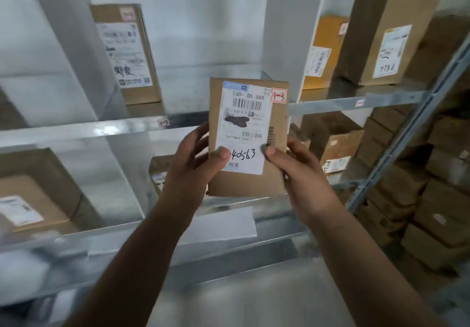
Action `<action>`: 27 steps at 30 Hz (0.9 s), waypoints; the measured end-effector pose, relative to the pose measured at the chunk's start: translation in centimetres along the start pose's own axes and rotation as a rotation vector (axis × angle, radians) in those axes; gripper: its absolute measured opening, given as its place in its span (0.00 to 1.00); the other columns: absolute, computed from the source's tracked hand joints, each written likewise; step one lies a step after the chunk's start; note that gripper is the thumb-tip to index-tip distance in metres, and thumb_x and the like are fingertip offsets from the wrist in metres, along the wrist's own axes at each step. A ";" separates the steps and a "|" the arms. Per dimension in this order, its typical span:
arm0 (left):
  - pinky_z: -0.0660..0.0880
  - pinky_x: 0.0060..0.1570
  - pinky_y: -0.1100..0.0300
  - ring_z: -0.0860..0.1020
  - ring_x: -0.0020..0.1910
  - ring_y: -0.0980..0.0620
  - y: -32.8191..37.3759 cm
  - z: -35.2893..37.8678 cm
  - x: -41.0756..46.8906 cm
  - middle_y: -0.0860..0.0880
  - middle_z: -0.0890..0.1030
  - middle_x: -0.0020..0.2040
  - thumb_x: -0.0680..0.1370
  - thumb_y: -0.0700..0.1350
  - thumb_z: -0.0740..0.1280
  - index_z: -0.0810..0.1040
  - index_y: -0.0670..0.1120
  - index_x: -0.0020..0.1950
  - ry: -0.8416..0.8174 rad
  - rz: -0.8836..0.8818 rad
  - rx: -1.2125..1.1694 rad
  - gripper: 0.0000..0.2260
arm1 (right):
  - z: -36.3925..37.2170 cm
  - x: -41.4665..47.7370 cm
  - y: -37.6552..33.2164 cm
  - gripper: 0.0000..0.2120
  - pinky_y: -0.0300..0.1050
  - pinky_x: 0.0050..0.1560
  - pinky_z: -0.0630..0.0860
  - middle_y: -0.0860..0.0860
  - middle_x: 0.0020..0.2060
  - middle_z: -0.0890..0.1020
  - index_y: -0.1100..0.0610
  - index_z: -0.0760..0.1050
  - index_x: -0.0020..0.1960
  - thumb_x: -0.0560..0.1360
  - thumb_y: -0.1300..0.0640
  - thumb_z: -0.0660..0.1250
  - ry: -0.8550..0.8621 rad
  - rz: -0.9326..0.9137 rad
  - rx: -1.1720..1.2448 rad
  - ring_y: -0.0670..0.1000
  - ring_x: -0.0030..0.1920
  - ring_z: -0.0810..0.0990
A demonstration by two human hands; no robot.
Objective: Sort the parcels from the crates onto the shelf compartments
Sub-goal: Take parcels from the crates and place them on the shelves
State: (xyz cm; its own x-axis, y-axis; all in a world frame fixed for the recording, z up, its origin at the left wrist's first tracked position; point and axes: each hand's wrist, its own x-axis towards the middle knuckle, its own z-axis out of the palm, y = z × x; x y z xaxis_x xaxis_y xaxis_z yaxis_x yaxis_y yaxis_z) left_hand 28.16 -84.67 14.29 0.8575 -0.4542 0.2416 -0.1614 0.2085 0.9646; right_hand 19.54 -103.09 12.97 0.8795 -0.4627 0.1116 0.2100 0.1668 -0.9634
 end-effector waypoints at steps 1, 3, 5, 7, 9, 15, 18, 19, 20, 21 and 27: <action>0.83 0.55 0.57 0.84 0.62 0.51 0.4 0.2 0.2 0.54 0.85 0.65 0.80 0.48 0.74 0.74 0.55 0.74 0.018 0.024 0.002 0.23 | -0.1 0.6 -0.5 0.25 0.71 0.73 0.72 0.54 0.60 0.87 0.53 0.80 0.70 0.74 0.53 0.76 -0.023 -0.019 -0.002 0.59 0.63 0.85; 0.83 0.54 0.59 0.85 0.61 0.51 1.1 0.8 0.8 0.53 0.85 0.64 0.82 0.42 0.71 0.74 0.54 0.73 0.050 0.073 0.008 0.21 | -0.1 1.8 -1.6 0.24 0.73 0.72 0.72 0.55 0.58 0.88 0.56 0.80 0.68 0.73 0.54 0.77 -0.039 -0.053 0.003 0.60 0.62 0.86; 0.82 0.55 0.59 0.84 0.62 0.51 1.7 1.5 1.6 0.52 0.85 0.65 0.81 0.42 0.73 0.73 0.52 0.74 0.076 0.124 0.007 0.23 | -0.1 3.0 -2.8 0.24 0.69 0.69 0.75 0.55 0.56 0.89 0.59 0.79 0.65 0.71 0.55 0.77 -0.041 -0.076 0.025 0.58 0.59 0.87; 0.82 0.59 0.57 0.83 0.64 0.51 2.3 2.3 2.6 0.52 0.84 0.66 0.79 0.44 0.73 0.72 0.52 0.76 0.119 0.163 0.018 0.26 | -0.2 4.2 -3.9 0.23 0.62 0.65 0.78 0.54 0.55 0.89 0.59 0.79 0.64 0.71 0.54 0.77 -0.068 -0.084 0.030 0.55 0.56 0.87; 0.81 0.62 0.56 0.83 0.65 0.52 2.8 3.2 3.7 0.51 0.84 0.66 0.81 0.41 0.72 0.73 0.50 0.76 0.140 0.186 0.021 0.23 | -0.5 5.2 -4.7 0.21 0.56 0.59 0.78 0.52 0.56 0.89 0.57 0.78 0.66 0.75 0.54 0.77 -0.099 -0.085 0.015 0.53 0.56 0.87; 0.79 0.63 0.59 0.81 0.66 0.53 2.7 3.7 5.9 0.50 0.83 0.67 0.84 0.38 0.67 0.73 0.46 0.76 0.100 0.244 0.115 0.20 | -1.1 7.7 -5.9 0.15 0.39 0.47 0.81 0.50 0.55 0.89 0.58 0.80 0.67 0.81 0.57 0.71 -0.159 -0.126 -0.033 0.46 0.52 0.87; 0.78 0.63 0.59 0.80 0.69 0.52 2.6 3.4 6.8 0.49 0.82 0.69 0.82 0.40 0.68 0.70 0.46 0.76 0.088 0.277 0.139 0.22 | -1.0 8.9 -6.0 0.17 0.37 0.49 0.81 0.49 0.58 0.88 0.56 0.79 0.70 0.82 0.60 0.70 -0.238 -0.187 -0.057 0.45 0.55 0.87; 0.78 0.64 0.58 0.79 0.70 0.51 2.7 3.2 7.4 0.49 0.82 0.70 0.82 0.41 0.69 0.69 0.46 0.77 0.083 0.281 0.153 0.23 | -0.9 9.4 -5.9 0.18 0.40 0.53 0.82 0.49 0.60 0.88 0.55 0.79 0.71 0.81 0.61 0.71 -0.262 -0.211 -0.064 0.47 0.58 0.86; 0.78 0.67 0.56 0.78 0.71 0.50 2.7 3.0 8.1 0.48 0.81 0.71 0.82 0.40 0.69 0.67 0.44 0.78 0.075 0.280 0.167 0.24 | -0.8 9.9 -5.8 0.19 0.43 0.57 0.83 0.50 0.61 0.87 0.55 0.78 0.71 0.81 0.62 0.71 -0.272 -0.230 -0.067 0.49 0.61 0.86; 0.77 0.69 0.52 0.78 0.72 0.49 2.8 2.8 8.8 0.47 0.80 0.72 0.83 0.39 0.68 0.67 0.43 0.79 0.064 0.286 0.182 0.25 | -0.6 10.5 -5.7 0.20 0.45 0.59 0.83 0.50 0.61 0.87 0.55 0.78 0.72 0.80 0.63 0.72 -0.269 -0.244 -0.065 0.50 0.62 0.85; 0.78 0.67 0.55 0.78 0.71 0.48 2.6 2.3 13.1 0.47 0.80 0.72 0.81 0.41 0.68 0.67 0.43 0.79 0.043 0.285 0.227 0.26 | 0.2 14.2 -5.5 0.21 0.45 0.54 0.83 0.48 0.59 0.88 0.52 0.79 0.69 0.78 0.62 0.76 -0.236 -0.264 -0.118 0.49 0.58 0.86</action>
State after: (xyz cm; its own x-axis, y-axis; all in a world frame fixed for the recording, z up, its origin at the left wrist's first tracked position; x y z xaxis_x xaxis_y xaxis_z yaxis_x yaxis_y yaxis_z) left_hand 37.79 -92.07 20.22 0.7816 -0.3676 0.5040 -0.4968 0.1217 0.8593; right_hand 30.94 -110.36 19.89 0.8785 -0.2609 0.4003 0.4047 -0.0392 -0.9136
